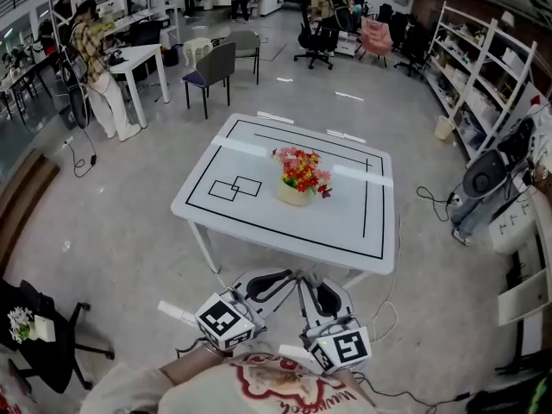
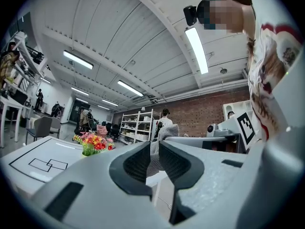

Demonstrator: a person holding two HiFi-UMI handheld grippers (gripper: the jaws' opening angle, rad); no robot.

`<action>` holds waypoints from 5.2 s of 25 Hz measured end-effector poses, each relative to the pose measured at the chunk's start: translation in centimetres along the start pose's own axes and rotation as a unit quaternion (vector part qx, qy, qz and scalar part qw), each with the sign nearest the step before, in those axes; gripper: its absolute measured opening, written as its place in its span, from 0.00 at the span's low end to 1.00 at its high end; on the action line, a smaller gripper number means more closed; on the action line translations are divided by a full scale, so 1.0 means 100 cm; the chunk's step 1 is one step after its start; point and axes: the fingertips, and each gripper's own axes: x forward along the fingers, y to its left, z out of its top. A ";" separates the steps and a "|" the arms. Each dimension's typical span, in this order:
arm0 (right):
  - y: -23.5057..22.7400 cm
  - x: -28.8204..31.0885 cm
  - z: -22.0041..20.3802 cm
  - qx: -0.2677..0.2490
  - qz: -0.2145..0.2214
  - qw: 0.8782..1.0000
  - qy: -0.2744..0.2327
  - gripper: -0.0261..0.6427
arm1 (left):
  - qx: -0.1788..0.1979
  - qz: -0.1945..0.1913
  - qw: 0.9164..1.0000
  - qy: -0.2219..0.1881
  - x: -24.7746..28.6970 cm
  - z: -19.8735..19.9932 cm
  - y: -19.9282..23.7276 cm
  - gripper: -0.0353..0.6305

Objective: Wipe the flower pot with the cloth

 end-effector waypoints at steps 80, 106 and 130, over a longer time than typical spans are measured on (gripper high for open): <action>-0.247 0.295 0.058 0.003 0.011 0.999 -0.030 0.13 | -0.015 -0.021 0.998 -0.049 0.224 0.077 0.310 0.15; -0.316 0.341 -0.024 0.018 0.127 0.989 0.071 0.13 | -0.025 0.082 0.996 -0.021 0.203 0.046 0.342 0.15; -0.305 0.368 -0.123 0.046 0.226 0.959 0.167 0.13 | -0.037 0.136 0.990 -0.008 0.174 0.030 0.357 0.15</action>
